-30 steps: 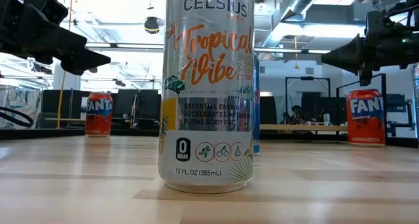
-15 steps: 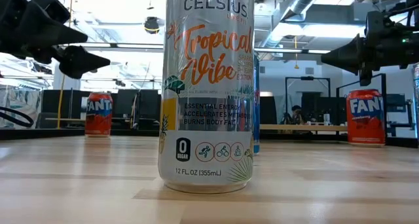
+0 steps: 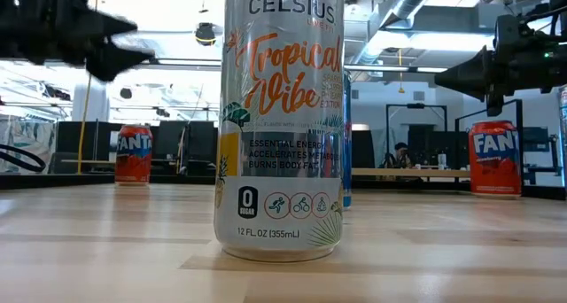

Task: Place canned beverage on shelf
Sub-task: Put the top right orange soda can on the shelf

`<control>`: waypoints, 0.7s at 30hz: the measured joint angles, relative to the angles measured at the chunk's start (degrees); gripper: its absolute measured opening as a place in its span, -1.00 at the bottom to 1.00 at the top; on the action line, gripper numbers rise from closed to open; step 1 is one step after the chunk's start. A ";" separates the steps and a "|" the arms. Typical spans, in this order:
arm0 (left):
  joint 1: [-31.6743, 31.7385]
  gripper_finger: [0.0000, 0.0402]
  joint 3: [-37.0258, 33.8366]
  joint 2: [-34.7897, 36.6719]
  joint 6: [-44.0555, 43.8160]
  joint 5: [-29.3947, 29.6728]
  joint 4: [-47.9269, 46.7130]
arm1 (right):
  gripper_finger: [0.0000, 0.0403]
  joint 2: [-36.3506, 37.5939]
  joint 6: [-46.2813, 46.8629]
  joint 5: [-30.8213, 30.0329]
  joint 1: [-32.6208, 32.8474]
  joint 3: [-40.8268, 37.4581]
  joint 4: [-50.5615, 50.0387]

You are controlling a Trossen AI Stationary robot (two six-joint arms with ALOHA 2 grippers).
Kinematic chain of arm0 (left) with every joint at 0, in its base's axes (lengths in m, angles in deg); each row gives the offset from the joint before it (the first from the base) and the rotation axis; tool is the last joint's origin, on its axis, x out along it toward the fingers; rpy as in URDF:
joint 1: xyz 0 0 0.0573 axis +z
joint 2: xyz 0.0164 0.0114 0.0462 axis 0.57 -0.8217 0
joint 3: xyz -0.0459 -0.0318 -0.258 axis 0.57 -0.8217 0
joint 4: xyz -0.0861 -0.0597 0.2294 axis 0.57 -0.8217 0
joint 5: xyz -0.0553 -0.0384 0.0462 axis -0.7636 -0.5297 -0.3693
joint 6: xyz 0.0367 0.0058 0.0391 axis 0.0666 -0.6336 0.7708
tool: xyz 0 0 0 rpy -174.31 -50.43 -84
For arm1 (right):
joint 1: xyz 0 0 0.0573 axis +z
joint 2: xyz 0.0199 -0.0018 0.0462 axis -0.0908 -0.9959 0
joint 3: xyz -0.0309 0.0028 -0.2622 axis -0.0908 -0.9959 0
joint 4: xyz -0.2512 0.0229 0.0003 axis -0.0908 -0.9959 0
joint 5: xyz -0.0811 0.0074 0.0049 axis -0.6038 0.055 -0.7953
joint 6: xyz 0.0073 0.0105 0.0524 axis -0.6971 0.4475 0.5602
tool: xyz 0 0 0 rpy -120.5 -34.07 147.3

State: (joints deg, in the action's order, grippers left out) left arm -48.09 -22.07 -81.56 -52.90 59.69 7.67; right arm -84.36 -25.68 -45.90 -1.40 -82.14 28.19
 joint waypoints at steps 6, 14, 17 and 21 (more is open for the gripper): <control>0.00 0.95 0.02 0.02 6.44 -5.64 10.85 | -0.69 -0.01 0.02 0.00 0.00 0.01 0.24; 2.78 0.95 2.36 -6.54 2.49 -0.84 8.06 | -0.69 -0.01 -0.14 1.20 -0.02 -0.01 8.83; 6.60 0.95 7.33 -12.62 2.45 1.67 5.64 | -0.69 0.01 -6.50 5.12 -0.01 1.12 12.56; 14.15 0.95 16.41 -20.83 4.25 0.45 -0.45 | -0.69 -1.06 -12.16 7.04 0.13 4.65 12.66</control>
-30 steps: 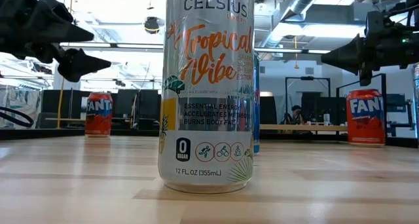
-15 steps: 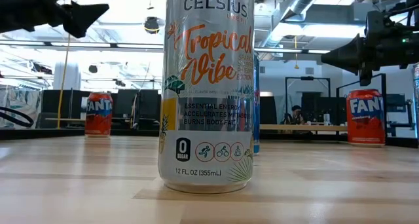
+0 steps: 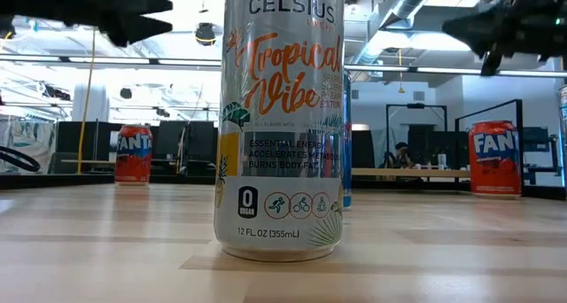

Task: Place canned beverage on shelf
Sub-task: Put the top right orange soda can on the shelf

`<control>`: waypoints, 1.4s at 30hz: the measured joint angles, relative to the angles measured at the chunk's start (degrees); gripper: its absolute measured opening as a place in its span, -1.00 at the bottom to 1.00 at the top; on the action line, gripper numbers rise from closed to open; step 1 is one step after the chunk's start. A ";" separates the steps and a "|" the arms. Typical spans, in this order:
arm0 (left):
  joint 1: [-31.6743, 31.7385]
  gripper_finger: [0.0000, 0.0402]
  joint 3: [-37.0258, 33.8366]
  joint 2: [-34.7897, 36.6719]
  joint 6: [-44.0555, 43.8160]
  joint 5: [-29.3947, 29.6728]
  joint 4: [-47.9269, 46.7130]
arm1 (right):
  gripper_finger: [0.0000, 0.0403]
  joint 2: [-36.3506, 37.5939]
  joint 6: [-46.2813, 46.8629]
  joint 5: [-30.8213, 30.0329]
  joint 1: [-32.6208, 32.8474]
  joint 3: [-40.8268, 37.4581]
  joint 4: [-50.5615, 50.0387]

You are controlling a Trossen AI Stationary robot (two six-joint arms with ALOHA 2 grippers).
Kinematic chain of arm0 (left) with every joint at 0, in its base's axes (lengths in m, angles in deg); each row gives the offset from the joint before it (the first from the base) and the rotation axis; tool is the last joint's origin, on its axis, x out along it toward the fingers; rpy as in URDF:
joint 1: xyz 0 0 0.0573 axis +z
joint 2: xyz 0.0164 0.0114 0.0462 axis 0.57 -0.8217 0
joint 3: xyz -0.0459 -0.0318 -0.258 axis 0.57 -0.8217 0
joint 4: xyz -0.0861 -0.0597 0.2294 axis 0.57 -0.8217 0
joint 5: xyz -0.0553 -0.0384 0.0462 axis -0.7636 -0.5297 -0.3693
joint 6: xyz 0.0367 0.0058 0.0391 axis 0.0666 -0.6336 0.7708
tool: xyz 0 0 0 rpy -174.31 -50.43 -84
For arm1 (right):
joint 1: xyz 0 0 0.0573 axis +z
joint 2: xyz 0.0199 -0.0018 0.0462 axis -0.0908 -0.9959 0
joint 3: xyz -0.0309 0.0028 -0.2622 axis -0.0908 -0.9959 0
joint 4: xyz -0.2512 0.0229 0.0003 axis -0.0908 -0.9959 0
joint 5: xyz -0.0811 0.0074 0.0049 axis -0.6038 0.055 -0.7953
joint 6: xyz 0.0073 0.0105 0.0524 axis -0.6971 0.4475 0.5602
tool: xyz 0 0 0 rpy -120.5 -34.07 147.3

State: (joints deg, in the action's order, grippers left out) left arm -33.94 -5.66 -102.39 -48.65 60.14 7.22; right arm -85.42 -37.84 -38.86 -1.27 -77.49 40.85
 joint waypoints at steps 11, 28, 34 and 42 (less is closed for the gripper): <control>18.93 0.95 12.40 -8.41 -5.31 -5.69 -17.69 | -0.69 -16.70 -9.68 1.20 2.07 12.01 -0.92; 23.95 0.95 12.40 -12.43 -9.33 -13.50 -18.35 | -0.34 -45.97 -4.87 1.47 2.16 50.19 -54.57; 23.94 0.95 12.40 -15.74 -9.76 -13.05 -17.48 | 0.06 -49.77 4.66 1.38 2.16 57.42 -70.80; 23.80 0.95 12.40 -16.78 -10.03 -16.24 -18.49 | 0.37 -50.88 11.07 1.38 0.30 60.33 -80.69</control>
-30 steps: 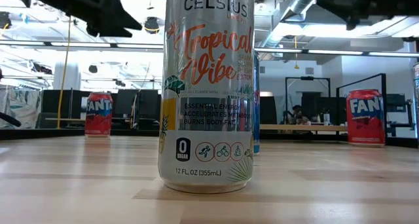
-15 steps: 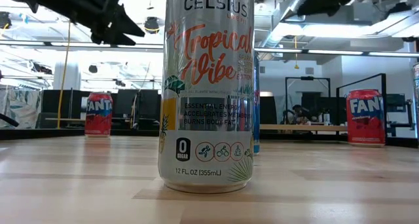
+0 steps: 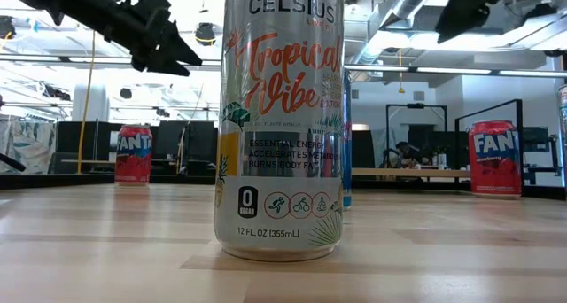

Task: Place canned beverage on shelf
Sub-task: Put the top right orange soda can on the shelf

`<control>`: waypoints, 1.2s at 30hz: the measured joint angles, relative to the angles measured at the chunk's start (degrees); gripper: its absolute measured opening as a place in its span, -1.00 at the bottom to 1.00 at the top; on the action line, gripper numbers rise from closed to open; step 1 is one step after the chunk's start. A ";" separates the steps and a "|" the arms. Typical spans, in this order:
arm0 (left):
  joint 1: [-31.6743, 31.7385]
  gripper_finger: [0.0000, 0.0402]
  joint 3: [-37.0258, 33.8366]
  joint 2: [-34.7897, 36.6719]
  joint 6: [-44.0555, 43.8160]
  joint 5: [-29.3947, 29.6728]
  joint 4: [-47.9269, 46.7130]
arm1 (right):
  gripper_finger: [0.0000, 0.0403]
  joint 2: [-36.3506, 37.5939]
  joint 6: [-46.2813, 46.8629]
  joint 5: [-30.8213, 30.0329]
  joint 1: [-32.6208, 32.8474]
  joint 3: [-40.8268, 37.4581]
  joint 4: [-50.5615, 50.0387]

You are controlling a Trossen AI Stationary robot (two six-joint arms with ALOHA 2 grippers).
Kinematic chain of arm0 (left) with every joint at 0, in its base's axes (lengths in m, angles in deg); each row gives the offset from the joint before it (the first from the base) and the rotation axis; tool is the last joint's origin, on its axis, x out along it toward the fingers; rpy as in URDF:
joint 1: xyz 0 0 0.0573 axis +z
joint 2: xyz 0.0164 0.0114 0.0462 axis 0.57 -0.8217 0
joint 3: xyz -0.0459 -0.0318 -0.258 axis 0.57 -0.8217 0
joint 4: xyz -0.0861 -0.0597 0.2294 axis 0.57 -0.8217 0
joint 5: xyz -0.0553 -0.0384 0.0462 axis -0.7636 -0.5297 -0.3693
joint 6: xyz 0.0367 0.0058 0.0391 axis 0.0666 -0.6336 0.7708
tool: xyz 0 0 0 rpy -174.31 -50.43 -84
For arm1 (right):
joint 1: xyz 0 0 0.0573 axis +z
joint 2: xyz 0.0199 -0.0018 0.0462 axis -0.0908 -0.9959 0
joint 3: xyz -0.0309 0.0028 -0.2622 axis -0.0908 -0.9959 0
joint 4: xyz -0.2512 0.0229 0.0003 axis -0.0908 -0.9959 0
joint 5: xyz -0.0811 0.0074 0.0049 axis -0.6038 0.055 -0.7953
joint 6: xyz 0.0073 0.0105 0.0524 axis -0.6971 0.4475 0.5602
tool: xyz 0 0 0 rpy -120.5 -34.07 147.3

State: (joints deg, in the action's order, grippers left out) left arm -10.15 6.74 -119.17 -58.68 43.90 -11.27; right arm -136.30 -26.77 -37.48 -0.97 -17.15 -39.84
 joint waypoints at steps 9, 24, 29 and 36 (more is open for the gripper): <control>-0.02 0.95 0.00 0.07 -2.67 -0.72 2.67 | 0.51 -3.49 1.54 0.39 -9.33 0.29 -11.44; -0.02 0.95 0.00 0.13 -7.25 -3.66 2.46 | 0.71 -14.61 -2.54 7.64 -22.93 0.27 -16.98; -0.02 0.95 0.00 0.17 -7.00 -6.79 3.33 | 0.71 -15.24 -1.29 7.64 -24.74 0.29 -17.44; -0.04 0.95 0.00 0.15 -6.99 -7.26 0.55 | 0.71 -13.67 0.32 7.67 -24.73 -1.97 -18.42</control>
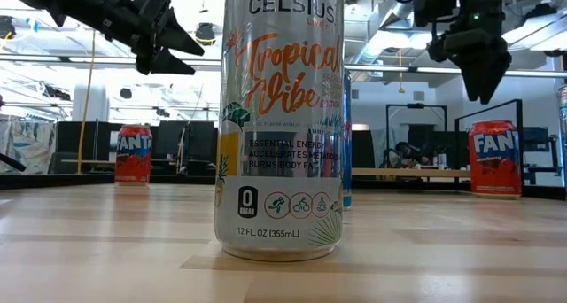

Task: Place canned beverage on shelf
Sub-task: Put the top right orange soda can on the shelf

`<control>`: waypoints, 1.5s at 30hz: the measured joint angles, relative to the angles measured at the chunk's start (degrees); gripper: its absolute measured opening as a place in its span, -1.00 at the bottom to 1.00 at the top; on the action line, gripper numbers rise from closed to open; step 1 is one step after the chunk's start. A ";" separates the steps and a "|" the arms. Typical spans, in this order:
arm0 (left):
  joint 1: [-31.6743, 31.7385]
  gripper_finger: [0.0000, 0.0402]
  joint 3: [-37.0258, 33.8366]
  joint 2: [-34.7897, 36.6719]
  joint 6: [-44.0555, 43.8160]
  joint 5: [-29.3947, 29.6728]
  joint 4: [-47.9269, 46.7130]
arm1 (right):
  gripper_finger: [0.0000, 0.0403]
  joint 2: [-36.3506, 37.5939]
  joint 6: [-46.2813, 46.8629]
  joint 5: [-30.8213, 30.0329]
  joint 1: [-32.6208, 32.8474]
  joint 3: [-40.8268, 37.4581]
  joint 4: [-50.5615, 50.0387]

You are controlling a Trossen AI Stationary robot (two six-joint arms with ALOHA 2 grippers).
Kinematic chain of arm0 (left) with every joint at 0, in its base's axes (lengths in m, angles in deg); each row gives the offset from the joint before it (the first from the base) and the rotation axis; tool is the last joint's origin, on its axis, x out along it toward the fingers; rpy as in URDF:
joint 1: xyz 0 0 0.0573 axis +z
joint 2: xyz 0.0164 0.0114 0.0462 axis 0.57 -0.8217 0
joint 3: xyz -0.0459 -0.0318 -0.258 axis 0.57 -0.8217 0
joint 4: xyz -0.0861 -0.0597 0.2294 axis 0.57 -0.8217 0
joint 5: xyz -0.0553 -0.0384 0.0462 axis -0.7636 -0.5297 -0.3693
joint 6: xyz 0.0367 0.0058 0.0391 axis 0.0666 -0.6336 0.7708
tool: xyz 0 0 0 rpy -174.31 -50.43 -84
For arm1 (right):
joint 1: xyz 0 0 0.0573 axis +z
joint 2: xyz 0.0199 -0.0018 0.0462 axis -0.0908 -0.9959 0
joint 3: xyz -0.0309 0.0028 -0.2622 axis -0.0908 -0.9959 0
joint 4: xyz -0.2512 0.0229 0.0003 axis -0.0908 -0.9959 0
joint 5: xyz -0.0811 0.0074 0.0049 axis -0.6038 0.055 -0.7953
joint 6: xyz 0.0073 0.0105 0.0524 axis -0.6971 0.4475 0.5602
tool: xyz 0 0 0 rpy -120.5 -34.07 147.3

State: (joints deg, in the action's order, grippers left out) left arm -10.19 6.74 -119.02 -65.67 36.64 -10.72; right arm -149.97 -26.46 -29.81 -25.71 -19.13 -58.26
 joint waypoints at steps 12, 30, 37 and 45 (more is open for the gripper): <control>0.00 0.95 0.00 0.00 1.25 -0.56 0.33 | 0.71 6.00 5.68 1.80 0.07 -8.20 3.65; 0.00 0.95 0.00 0.00 2.14 -1.48 0.15 | 0.71 6.92 10.21 1.37 0.15 -15.99 12.10; 0.00 0.95 0.00 0.00 2.16 -1.48 0.15 | 0.71 6.88 10.21 1.35 0.15 -16.23 12.56; 0.00 0.95 0.00 0.00 2.69 -1.48 0.14 | 0.59 6.85 10.21 1.33 0.15 -16.25 12.54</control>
State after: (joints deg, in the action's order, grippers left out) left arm -10.19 6.74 -119.02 -62.98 35.17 -10.58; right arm -143.12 -16.24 -28.48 -25.55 -35.37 -45.72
